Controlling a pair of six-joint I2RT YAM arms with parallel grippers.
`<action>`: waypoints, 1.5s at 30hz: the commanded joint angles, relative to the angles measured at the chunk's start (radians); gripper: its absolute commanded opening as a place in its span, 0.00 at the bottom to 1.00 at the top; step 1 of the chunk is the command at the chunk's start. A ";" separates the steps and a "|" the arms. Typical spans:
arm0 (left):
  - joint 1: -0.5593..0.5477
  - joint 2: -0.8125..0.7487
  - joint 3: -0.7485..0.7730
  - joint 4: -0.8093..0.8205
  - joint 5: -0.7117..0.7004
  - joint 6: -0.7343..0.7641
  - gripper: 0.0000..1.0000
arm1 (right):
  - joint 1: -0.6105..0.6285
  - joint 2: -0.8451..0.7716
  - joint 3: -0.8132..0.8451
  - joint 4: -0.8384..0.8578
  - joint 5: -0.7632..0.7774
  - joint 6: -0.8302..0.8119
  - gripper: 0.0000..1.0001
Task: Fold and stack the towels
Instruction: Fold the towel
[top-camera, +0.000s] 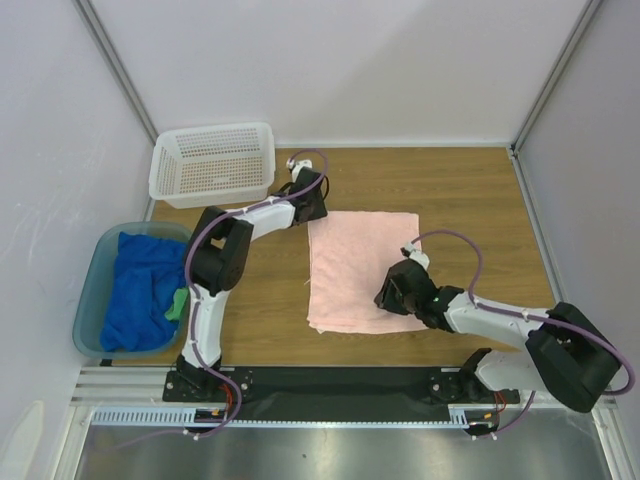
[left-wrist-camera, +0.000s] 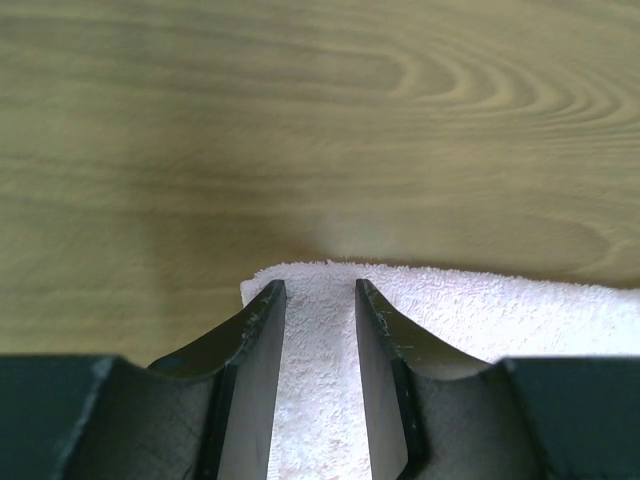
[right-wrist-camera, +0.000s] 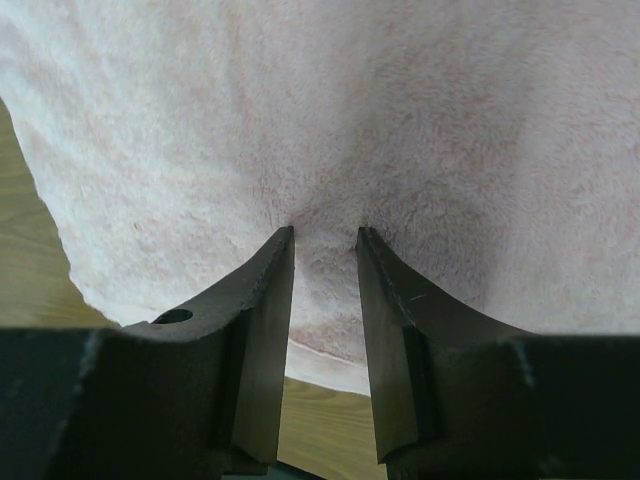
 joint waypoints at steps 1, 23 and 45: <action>0.009 0.041 0.077 0.061 0.047 0.055 0.39 | 0.067 0.066 0.034 -0.036 0.033 0.028 0.37; -0.010 -0.515 -0.249 0.067 0.084 0.127 0.77 | -0.229 -0.193 0.307 -0.302 -0.073 -0.237 0.69; -0.349 -1.203 -1.178 0.042 0.030 -0.625 0.78 | -0.538 -0.487 -0.043 -0.480 -0.377 -0.196 0.86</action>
